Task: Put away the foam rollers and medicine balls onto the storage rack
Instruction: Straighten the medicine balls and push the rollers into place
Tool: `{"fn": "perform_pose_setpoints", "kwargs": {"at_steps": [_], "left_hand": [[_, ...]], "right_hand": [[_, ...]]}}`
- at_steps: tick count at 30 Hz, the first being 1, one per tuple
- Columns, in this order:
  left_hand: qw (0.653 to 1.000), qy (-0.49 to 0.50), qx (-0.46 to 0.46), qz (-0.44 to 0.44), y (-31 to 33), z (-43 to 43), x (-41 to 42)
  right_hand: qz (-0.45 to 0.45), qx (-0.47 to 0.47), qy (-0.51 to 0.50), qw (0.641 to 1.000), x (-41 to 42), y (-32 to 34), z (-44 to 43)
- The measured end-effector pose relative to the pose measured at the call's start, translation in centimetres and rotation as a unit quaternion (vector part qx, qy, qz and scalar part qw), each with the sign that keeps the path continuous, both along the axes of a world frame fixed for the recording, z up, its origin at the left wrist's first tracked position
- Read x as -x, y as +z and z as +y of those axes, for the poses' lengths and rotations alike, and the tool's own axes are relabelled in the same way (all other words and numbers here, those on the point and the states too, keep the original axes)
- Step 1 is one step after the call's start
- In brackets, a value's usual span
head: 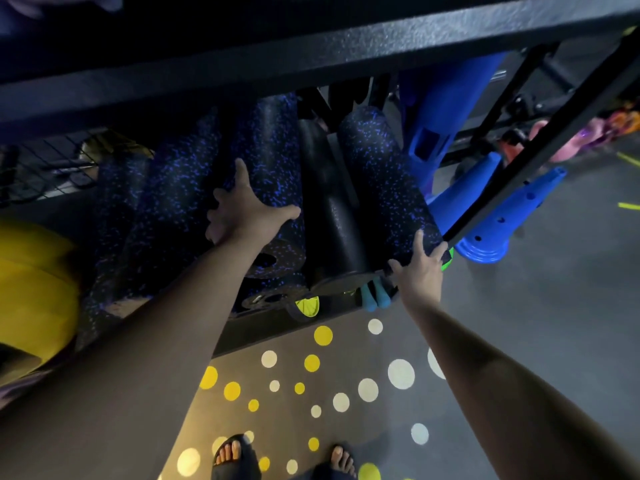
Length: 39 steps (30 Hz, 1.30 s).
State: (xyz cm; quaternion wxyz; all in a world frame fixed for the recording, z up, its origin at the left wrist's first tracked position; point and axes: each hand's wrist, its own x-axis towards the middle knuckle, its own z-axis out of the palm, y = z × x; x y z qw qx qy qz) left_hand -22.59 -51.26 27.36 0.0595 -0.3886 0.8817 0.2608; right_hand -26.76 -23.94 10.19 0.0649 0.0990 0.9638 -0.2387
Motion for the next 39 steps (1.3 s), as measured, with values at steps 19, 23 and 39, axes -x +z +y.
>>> {"fn": "perform_pose_setpoints", "kwargs": {"at_steps": [19,23,39], "left_hand": [[0.997,0.048,-0.047,0.049,-0.3,1.2,0.0],[0.944,0.137,-0.232,0.191,0.6,3.0,1.0],[0.954,0.013,-0.252,0.161,-5.3,13.1,3.4]], "right_hand": [[0.063,0.081,0.032,0.994,-0.2,5.5,-3.4],[-0.161,0.44,0.051,0.882,-1.5,10.3,-6.2],[-0.145,0.433,0.016,0.89,4.8,10.5,0.5]]}}
